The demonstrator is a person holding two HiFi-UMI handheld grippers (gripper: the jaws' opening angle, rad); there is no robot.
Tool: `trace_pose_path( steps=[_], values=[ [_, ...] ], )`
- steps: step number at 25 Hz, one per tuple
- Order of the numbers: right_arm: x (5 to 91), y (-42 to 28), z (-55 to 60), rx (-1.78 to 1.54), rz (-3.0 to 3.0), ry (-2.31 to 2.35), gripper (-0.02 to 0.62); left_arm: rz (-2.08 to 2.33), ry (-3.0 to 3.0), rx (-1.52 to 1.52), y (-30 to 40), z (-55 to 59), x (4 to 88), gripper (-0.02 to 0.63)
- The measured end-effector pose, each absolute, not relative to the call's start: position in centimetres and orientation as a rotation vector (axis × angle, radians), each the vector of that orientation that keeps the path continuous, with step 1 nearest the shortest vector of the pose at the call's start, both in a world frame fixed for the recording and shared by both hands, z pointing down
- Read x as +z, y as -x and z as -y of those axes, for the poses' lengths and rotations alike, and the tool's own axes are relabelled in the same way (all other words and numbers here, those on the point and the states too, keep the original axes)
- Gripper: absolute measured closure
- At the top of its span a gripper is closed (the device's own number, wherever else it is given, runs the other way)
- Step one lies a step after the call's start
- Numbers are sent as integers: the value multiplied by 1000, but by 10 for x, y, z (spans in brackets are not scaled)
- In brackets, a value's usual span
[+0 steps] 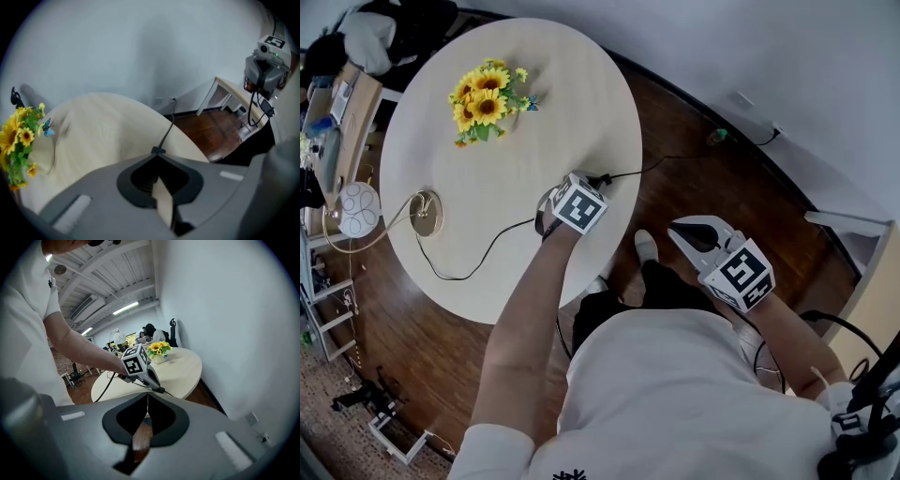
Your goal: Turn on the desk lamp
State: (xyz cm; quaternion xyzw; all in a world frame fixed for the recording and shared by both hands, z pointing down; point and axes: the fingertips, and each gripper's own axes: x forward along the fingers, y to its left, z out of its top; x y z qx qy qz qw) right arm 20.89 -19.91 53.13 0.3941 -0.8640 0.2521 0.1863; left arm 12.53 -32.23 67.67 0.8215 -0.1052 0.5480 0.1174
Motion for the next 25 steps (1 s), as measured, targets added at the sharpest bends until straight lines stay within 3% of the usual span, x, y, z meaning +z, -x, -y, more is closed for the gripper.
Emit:
trace_pose_path(
  steps=[18,25],
  values=[
    [533,-219,204,725,2436,-1119,591,228,-2338,1694,-127,324,676,588],
    [526,-214,198,681,2450,-1065,591,303,-2485,1330,-143,304,626,588]
  ],
)
